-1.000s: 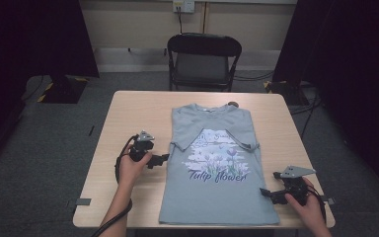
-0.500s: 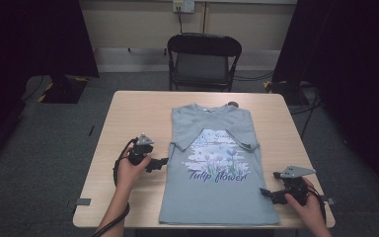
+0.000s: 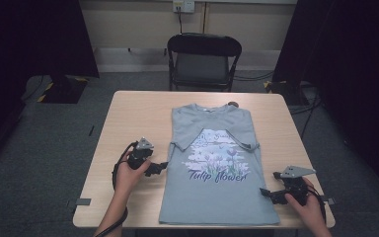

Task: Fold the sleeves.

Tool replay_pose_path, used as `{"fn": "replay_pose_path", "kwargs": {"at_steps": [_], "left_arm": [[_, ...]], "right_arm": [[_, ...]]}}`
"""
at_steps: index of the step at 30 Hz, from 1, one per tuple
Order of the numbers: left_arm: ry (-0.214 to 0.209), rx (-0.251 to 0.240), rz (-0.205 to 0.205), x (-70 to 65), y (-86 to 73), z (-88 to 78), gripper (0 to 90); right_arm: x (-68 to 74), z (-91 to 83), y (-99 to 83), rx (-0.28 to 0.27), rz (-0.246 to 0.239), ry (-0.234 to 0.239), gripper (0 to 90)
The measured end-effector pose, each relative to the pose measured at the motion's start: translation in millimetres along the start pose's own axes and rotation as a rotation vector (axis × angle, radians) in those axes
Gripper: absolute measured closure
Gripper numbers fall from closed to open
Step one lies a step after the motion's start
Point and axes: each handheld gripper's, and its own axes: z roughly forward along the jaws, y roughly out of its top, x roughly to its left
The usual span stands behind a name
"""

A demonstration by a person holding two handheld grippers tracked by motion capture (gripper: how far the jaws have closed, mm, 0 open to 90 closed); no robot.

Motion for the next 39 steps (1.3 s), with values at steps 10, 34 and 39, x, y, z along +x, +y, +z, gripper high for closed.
{"fn": "replay_pose_path", "kwargs": {"at_steps": [10, 34, 39], "left_arm": [[0.000, 0.000, 0.014, -1.6, -9.4, -5.0, 15.2], [0.014, 0.005, 0.012, -4.7, -24.4, -16.0, 15.2], [0.020, 0.003, 0.015, -4.8, -28.7, -19.7, 15.2]], "right_arm": [[0.0, 0.0, 0.0, 0.000, 0.000, 0.000, 10.7], [0.0, 0.0, 0.0, 0.000, 0.000, 0.000, 10.7], [0.0, 0.0, 0.0, 0.000, 0.000, 0.000, 10.7]]}}
